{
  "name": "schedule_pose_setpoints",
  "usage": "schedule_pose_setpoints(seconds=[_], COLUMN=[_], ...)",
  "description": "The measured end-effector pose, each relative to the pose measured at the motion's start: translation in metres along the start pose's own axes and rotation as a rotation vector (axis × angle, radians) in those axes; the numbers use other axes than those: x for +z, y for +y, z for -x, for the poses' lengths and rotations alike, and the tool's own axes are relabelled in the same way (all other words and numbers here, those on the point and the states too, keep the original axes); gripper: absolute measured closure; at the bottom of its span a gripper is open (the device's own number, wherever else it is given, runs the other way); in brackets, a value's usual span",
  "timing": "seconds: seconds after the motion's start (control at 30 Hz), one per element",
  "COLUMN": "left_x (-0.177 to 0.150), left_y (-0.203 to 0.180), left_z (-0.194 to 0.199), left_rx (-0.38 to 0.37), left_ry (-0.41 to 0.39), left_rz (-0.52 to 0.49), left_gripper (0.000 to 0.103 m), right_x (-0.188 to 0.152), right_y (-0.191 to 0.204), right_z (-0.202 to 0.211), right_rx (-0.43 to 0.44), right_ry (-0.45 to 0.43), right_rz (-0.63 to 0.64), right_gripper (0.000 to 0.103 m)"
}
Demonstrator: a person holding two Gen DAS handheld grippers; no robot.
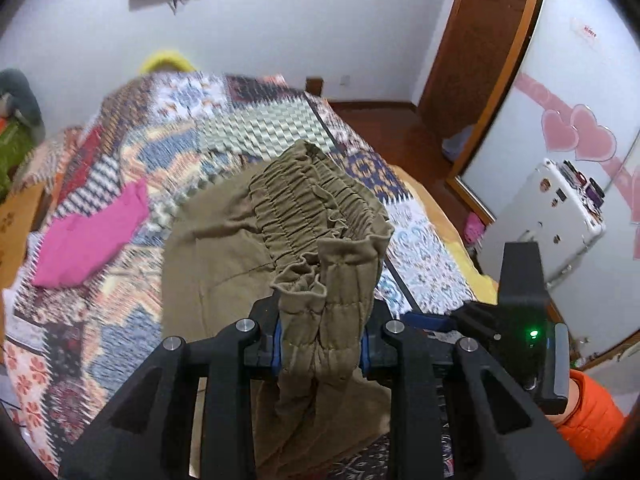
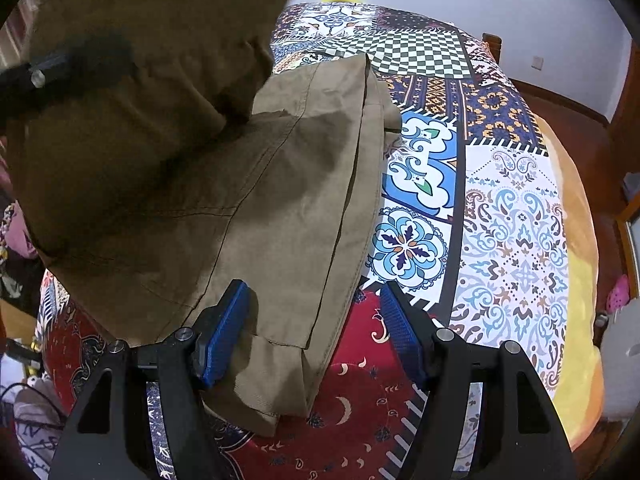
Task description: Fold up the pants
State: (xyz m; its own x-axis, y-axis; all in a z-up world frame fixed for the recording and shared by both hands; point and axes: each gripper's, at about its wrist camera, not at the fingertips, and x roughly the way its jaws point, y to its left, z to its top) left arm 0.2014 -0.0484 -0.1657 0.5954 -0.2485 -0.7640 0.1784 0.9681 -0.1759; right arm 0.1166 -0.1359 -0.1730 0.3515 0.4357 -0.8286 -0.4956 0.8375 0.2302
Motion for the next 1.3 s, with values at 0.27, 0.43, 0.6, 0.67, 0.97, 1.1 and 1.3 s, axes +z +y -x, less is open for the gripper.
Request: schedule_pose_setpoints(seconds=[0.27,0.43,0.6,0.67,0.97,1.1,1.3], left_x=[-0.010,-0.014,-0.015,-0.015,-0.012,-0.008,0.000], left_y=[-0.008,-0.010,-0.018,-0.021,-0.028,-0.035,-0.008], left_z=[-0.035,-0.045,-0.046,-0.045,-0.022,0.002,0.016], left_rx=[-0.041,-0.062,-0.086,-0.085,-0.129,-0.125,-0.056], left_ry=[0.120,0.152,0.166,0.167,0.125,0.062,0.024], left_rz=[0.016,0.036,0.034,0.037,0.076,0.043,0.004], left_gripper=[0.074,0.066,0.042,0.041,0.041,0.040,0.037], right_x=[-0.003,-0.007,-0.009,-0.011,-0.013,-0.011,-0.003], right_y=[-0.011,-0.022,-0.030,-0.032,-0.046,-0.050,-0.040], right_z=[0.018,0.028,0.033,0.036,0.055,0.063,0.073], right_rx=[-0.024,-0.040,-0.050,-0.054,-0.085,-0.099,-0.096], right_ry=[-0.024,-0.043,-0.052,-0.058,-0.104,-0.123,-0.159], right_rz=[-0.017,-0.045,-0.072,-0.081,-0.125,-0.131,-0.107], right_gripper=[0.039,0.039,0.039,0.039,0.039,0.039,0.039])
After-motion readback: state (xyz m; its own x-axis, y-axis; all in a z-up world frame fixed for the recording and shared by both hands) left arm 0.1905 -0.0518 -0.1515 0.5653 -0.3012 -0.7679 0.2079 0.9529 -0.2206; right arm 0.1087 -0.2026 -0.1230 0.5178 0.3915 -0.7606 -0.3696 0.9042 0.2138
